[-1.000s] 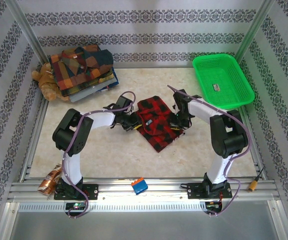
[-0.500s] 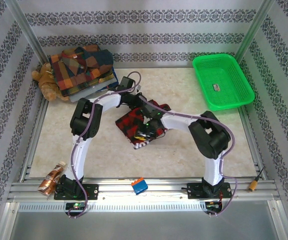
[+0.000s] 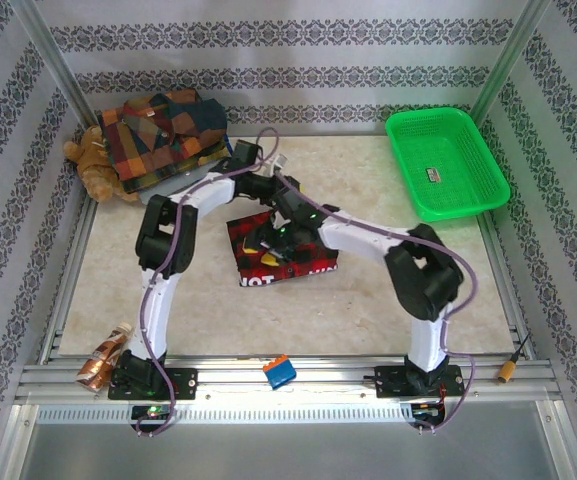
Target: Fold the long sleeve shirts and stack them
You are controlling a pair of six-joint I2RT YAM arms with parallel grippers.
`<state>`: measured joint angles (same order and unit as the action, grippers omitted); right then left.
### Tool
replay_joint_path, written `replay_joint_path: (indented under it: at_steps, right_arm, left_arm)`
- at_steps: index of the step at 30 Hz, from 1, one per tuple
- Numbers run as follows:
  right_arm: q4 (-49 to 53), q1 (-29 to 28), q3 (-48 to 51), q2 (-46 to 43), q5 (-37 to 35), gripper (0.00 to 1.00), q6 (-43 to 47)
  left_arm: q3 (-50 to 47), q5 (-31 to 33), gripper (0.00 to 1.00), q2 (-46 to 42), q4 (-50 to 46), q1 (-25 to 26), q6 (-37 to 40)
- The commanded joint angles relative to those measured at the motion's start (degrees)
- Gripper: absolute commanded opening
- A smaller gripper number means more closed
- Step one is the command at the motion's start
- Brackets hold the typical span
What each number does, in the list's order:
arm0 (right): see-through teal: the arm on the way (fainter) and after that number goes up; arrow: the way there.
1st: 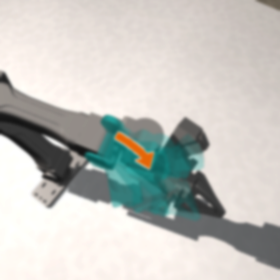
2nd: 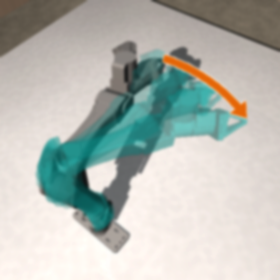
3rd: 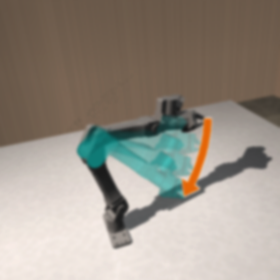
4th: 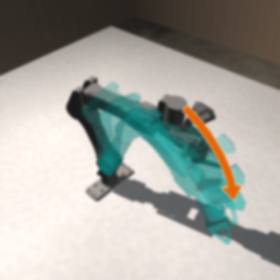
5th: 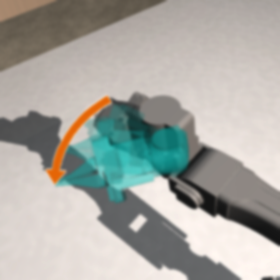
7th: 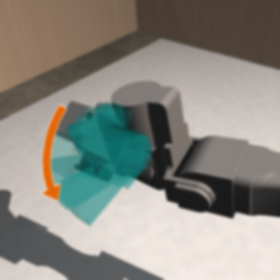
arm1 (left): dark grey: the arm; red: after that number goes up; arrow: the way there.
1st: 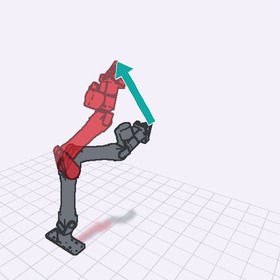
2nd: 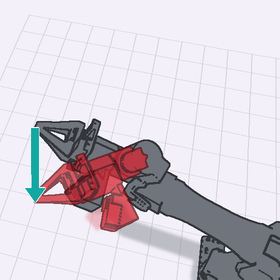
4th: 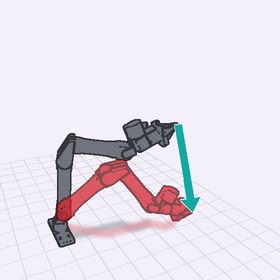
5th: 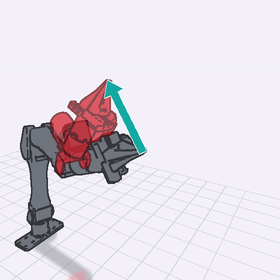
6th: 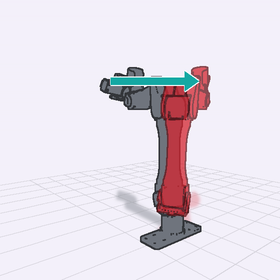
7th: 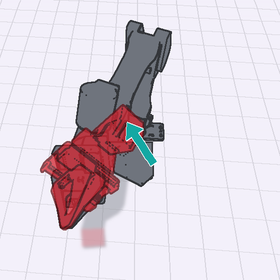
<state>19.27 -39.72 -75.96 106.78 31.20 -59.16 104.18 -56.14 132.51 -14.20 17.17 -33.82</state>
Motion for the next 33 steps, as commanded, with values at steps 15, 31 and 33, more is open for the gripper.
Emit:
replay_joint_path:
  at_steps: [15,31,33]
  right_arm:
    - [30.1,23.6,-6.9,1.1,-11.4,0.64,46.3]
    - [22.9,23.5,-10.5,10.6,-7.3,0.57,47.6]
    - [22.2,23.5,-10.9,11.4,-6.1,0.52,47.7]
  left_arm:
    - [19.1,25.3,0.32,6.1,-27.9,0.5,13.5]
    - [28.0,28.2,0.31,16.0,-33.6,3.3,15.0]
    - [28.0,27.9,0.31,16.4,-33.5,3.4,15.1]
